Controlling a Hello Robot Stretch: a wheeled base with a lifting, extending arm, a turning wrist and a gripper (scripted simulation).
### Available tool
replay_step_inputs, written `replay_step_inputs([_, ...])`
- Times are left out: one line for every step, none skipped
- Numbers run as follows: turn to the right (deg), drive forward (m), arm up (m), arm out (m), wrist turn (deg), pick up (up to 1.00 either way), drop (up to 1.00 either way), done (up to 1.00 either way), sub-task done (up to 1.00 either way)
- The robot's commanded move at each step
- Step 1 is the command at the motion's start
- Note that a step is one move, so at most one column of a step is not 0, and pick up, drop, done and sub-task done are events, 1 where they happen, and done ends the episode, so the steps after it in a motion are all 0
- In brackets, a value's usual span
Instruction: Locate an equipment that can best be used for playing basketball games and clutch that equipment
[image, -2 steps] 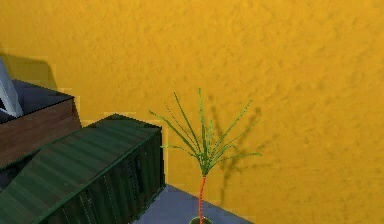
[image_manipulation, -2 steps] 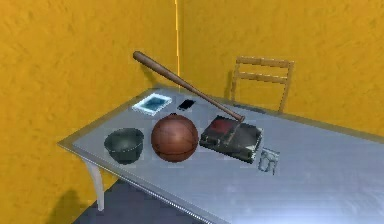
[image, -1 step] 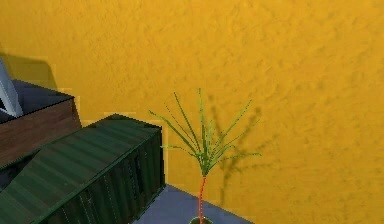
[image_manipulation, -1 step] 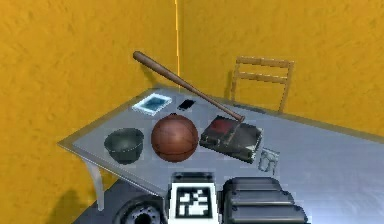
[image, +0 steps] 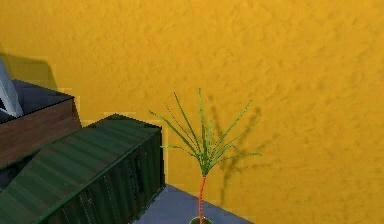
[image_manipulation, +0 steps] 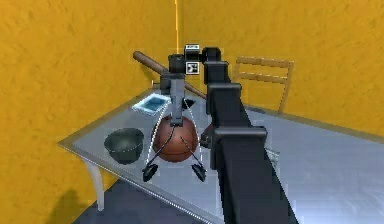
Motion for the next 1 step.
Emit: replay_step_inputs([0.0, 0.0, 0.0, 0.0, 45.0, 0.0, 0.0, 0.0, 0.0])
